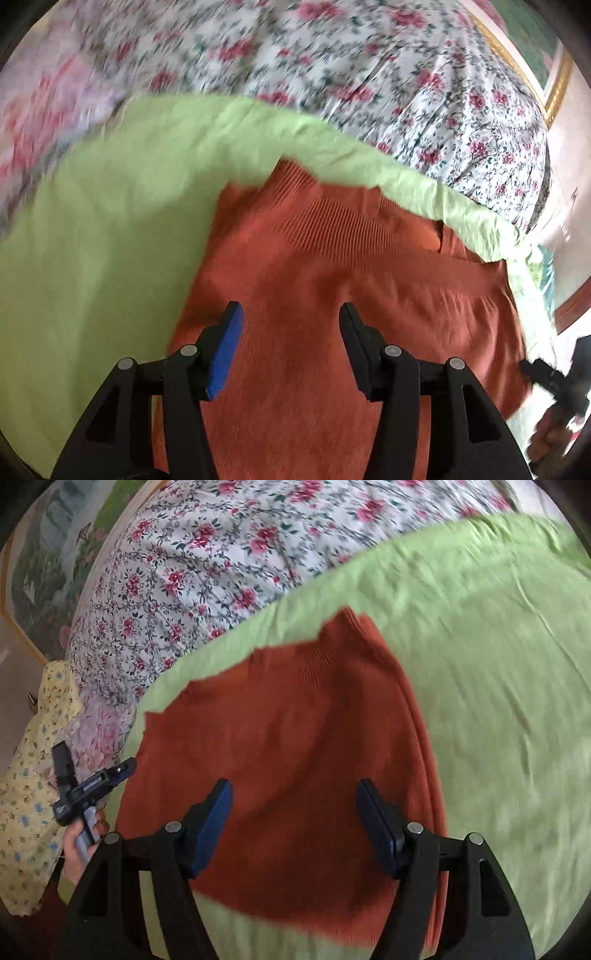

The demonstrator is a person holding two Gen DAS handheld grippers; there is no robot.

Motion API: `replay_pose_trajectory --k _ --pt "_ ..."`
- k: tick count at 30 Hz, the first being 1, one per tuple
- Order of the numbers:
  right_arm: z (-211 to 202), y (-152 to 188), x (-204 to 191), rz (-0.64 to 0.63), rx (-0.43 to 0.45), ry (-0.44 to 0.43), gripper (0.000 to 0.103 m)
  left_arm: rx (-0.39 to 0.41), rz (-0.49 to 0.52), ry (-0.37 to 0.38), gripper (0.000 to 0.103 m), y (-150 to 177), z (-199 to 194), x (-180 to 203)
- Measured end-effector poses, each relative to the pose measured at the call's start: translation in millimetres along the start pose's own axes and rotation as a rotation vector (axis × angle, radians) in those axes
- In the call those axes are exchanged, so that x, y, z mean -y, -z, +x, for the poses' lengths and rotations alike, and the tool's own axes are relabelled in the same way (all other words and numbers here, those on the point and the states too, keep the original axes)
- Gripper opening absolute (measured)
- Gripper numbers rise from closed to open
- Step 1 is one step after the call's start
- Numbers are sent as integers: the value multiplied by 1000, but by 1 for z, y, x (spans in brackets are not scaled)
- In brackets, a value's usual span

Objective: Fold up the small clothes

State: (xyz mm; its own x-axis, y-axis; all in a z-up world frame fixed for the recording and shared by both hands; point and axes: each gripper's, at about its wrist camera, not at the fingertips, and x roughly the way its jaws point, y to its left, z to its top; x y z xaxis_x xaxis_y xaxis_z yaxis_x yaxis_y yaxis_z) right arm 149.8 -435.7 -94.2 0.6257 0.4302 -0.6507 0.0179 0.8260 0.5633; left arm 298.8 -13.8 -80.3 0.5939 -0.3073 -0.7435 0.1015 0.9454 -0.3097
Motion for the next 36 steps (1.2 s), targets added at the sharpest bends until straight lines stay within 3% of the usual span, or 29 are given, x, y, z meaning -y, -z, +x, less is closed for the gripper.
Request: replay_pose_trajectory --k 6,9,12,19,25,29,32,36 --pt "-20 17 25 65 23 84 70 -31 83 -75 51 32 -1 -7" --pt "-37 15 26 72 48 199 70 -20 84 -107 51 39 -16 -6" --pt "-55 15 25 107 92 90 70 -23 63 -57 53 55 -38 2" --pt "-72 26 18 145 127 43 70 -46 102 37 55 106 -66 52" --pt "-70 55 23 235 107 24 70 -61 134 59 56 116 -62 84" --pt "-67 68 25 294 96 4 70 -47 127 41 57 111 -60 84" --pt "-67 71 17 286 97 -10 70 -34 112 -22 57 103 -60 65" --pt "-65 65 0 238 107 -40 70 -48 -35 -20 57 98 -66 26"
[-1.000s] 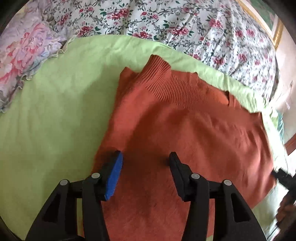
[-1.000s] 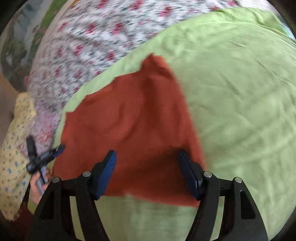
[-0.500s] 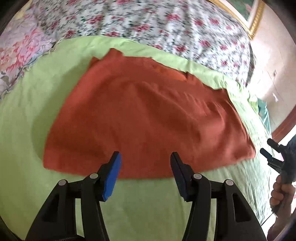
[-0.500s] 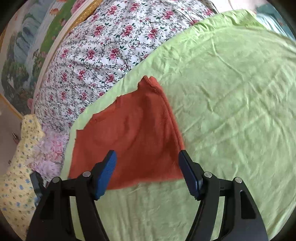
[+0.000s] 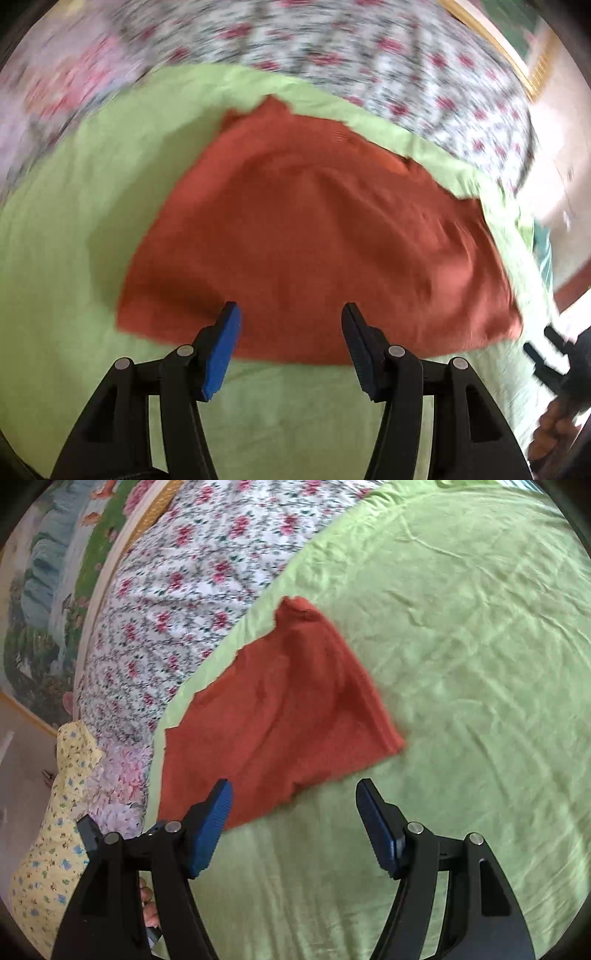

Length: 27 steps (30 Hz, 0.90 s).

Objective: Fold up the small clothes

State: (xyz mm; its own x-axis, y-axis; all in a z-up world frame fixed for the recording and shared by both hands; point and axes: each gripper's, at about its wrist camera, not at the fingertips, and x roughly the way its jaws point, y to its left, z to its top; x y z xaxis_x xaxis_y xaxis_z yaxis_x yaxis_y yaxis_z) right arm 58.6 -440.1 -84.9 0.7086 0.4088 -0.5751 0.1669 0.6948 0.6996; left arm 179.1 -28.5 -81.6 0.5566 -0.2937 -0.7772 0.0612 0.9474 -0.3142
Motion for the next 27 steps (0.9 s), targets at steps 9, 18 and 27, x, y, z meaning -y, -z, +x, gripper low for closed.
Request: replay_pose_trajectory --k 9,18,27 --pt "36 -10 -38 -88 -36 -40 70 43 -466 153 59 32 12 -60" --pt "50 -21 -50 -127 -38 -42 70 130 -494 128 27 -13 43 -74" --pt "46 -40 -33 -115 -18 -54 70 212 -261 180 9 -38 14 -10"
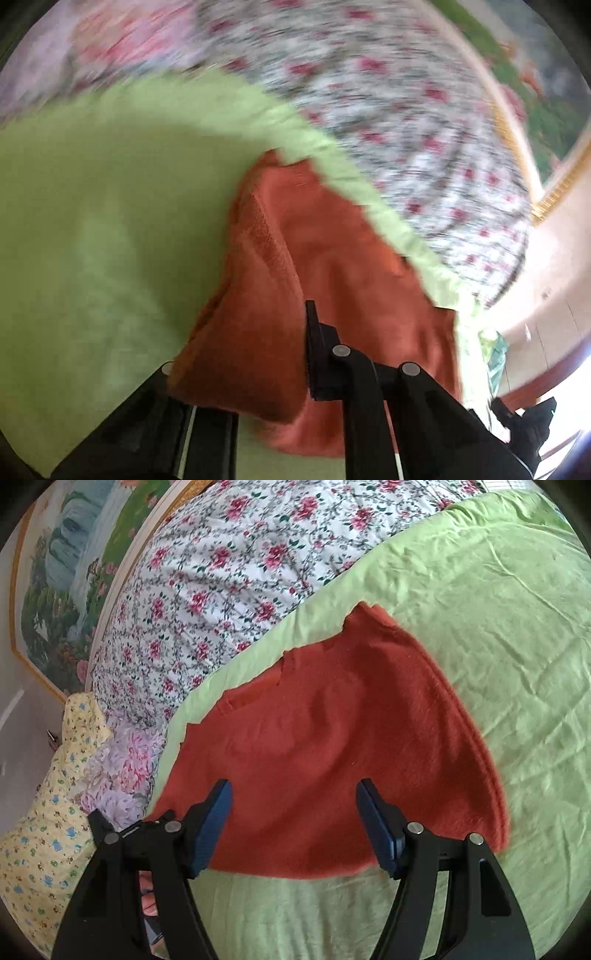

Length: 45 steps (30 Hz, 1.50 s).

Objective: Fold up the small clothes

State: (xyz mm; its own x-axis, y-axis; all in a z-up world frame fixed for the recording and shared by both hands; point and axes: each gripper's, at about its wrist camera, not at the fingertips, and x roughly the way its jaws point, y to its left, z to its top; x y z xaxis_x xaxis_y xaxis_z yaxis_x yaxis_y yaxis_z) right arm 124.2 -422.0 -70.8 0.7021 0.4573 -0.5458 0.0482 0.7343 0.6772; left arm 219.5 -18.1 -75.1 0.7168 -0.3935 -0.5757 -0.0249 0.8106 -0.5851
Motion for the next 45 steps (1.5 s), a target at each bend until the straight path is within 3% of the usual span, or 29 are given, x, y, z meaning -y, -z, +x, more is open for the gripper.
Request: replay_pose_trajectory --k 6,11,15,21,25,26,28,29,30,34,37,40,45 --pt "-18 -16 21 26 38 -15 70 -53 282 109 9 33 17 112" --pt "-16 -33 38 53 -3 -44 70 -203 443 163 9 94 68 170" --pt "9 -43 40 42 -92 -69 70 -259 458 125 9 116 92 172" --pt "67 -62 23 19 -210 -159 70 -264 420 158 10 109 92 164" --pt "114 -70 9 -6 -295 -127 70 -258 435 160 10 109 90 166" --pt "121 -70 6 -14 -303 -132 66 -255 439 161 10 110 89 166" --pt "138 -69 -4 -43 -327 -114 42 -250 447 160 9 111 84 164" --pt "141 -70 -5 -53 -332 -99 24 -244 460 156 10 111 82 166" --pt "142 -71 -8 -62 -334 -93 18 -243 467 155 10 111 80 168" --pt "112 -89 -18 -118 -253 -123 14 -209 497 193 10 104 68 188" --pt "86 -108 -14 -126 -192 -120 14 -208 503 271 10 108 71 214" --pt "68 -116 1 -147 -158 -59 14 -229 543 284 10 135 90 238" --pt "71 -112 52 -98 -195 58 14 -314 553 255 10 168 126 254"
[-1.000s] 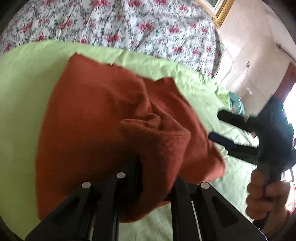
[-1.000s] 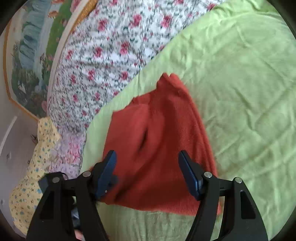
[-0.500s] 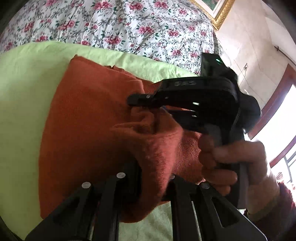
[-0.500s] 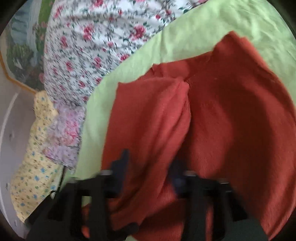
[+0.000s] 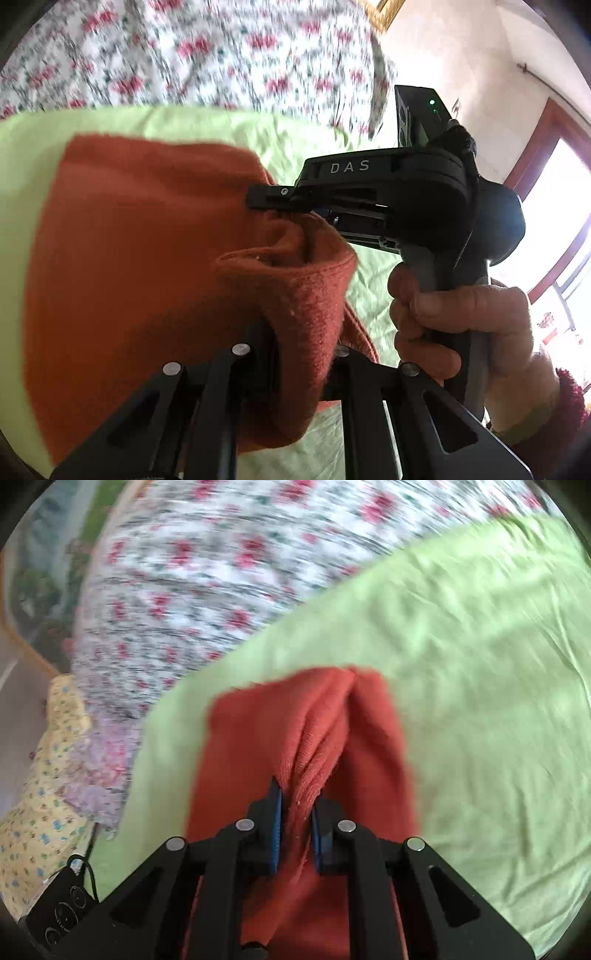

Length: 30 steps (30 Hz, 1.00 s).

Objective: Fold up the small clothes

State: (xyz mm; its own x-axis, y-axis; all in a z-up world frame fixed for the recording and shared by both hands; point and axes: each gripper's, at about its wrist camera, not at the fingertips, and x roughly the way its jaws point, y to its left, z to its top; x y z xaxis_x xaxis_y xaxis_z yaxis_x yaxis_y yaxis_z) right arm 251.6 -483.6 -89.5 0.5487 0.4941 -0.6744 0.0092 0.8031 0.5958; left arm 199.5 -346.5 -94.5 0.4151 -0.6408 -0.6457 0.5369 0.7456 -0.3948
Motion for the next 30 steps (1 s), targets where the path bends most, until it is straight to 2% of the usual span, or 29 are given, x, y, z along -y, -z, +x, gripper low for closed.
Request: replay_pose_trajectory --k 3,14,16,20,22,27,30 --pt "-3 0 14 22 3 -9 14 -7 -2 3 10 5 8 3" --pt "0 2 18 7 11 1 14 -13 -4 -5 13 5 12 6" --pt "1 0 17 6 11 1 14 -15 -3 -1 18 3 12 7" --pt "3 1 17 -5 1 17 14 -27 8 28 40 5 11 12" --pt "2 3 17 -8 -7 25 16 -35 8 34 43 9 8 13" --pt "-16 16 19 29 17 53 42 -69 -8 56 51 17 -4 14" --pt "-38 27 14 18 61 104 45 -82 7 78 54 25 -23 15"
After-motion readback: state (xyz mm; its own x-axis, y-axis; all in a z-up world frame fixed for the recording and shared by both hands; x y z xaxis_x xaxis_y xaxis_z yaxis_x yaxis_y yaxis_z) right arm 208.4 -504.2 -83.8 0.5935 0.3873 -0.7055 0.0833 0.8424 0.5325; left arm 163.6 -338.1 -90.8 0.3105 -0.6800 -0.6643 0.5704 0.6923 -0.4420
